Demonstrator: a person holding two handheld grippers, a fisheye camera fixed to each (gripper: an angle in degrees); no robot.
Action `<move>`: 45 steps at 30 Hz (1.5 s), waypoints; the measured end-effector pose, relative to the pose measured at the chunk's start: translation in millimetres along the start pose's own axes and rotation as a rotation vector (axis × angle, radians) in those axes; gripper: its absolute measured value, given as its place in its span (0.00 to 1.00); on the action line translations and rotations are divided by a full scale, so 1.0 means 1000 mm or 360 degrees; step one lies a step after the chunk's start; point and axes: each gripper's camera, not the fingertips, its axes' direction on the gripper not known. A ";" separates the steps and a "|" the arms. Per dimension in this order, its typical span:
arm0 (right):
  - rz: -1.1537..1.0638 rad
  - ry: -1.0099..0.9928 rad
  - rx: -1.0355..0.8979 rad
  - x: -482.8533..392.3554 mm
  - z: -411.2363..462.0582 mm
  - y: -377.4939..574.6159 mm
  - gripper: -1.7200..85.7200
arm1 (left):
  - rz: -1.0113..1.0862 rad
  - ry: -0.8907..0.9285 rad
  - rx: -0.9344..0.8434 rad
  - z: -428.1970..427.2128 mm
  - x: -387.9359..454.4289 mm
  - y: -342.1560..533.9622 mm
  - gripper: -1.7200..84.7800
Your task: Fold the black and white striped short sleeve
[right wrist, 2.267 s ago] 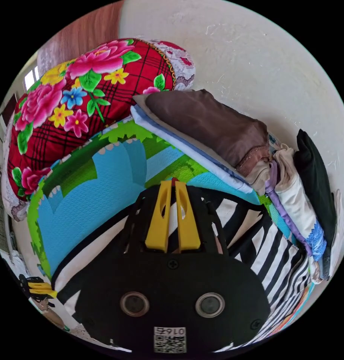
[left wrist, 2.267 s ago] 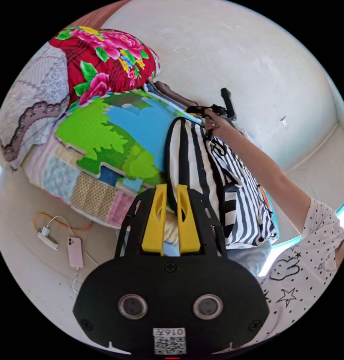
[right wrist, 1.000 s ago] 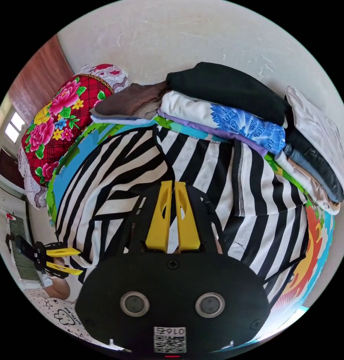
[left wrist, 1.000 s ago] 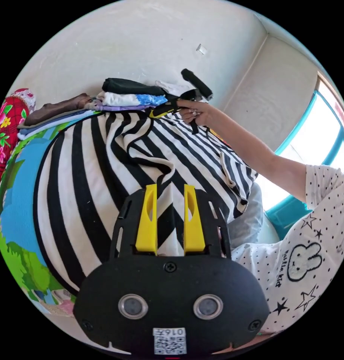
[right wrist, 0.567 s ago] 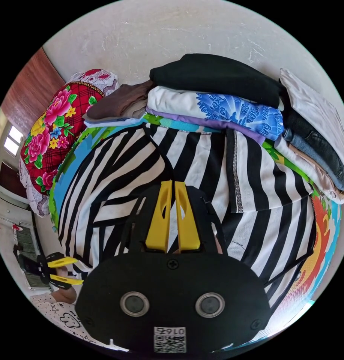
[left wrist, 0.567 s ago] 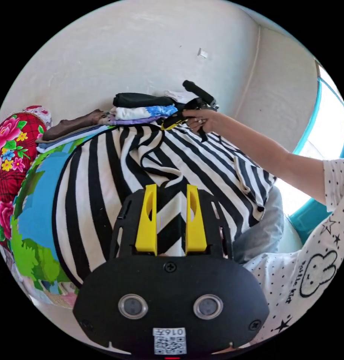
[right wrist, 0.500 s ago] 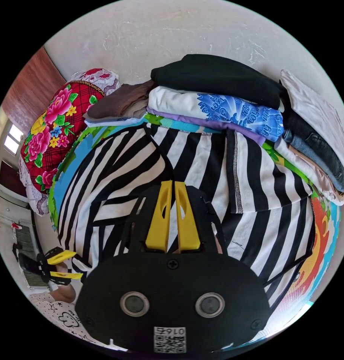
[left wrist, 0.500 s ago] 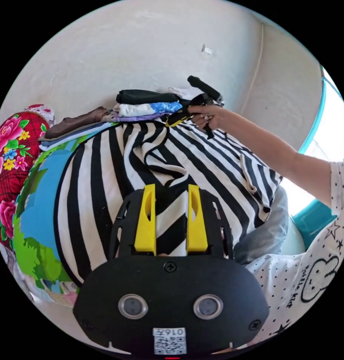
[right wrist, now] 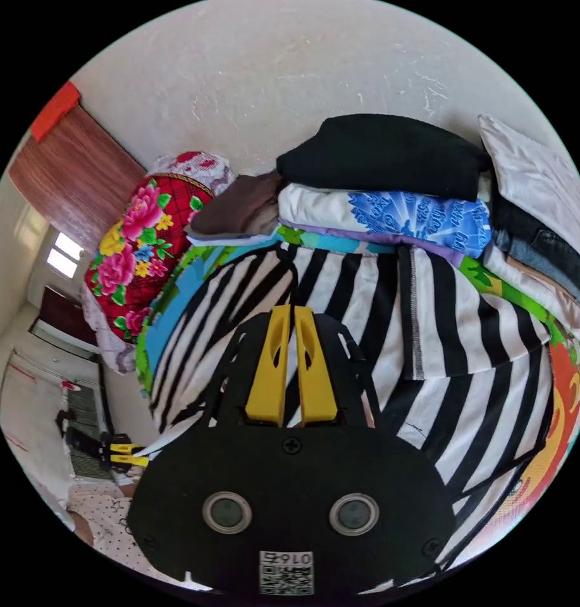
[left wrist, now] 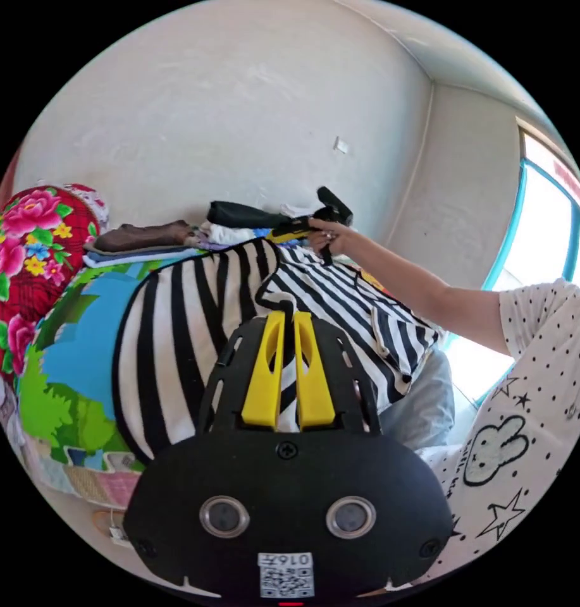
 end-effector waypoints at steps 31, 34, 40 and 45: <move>-0.0530 -0.0198 -0.0327 -0.301 0.047 -0.058 0.08 | -0.0811 0.0173 0.0032 -0.064 -0.239 0.196 0.04; -0.1054 -0.0120 -0.0290 -0.368 -0.009 0.021 0.08 | -0.0813 0.0240 -0.0006 -0.060 -0.252 0.204 0.05; -0.1713 0.0129 -0.0292 -0.479 -0.083 0.208 0.12 | -0.0828 0.0129 -0.0056 -0.060 -0.272 0.207 0.03; -0.1832 0.0300 -0.0224 -0.557 -0.092 0.306 0.14 | -0.0843 0.0199 -0.0083 -0.057 -0.285 0.205 0.02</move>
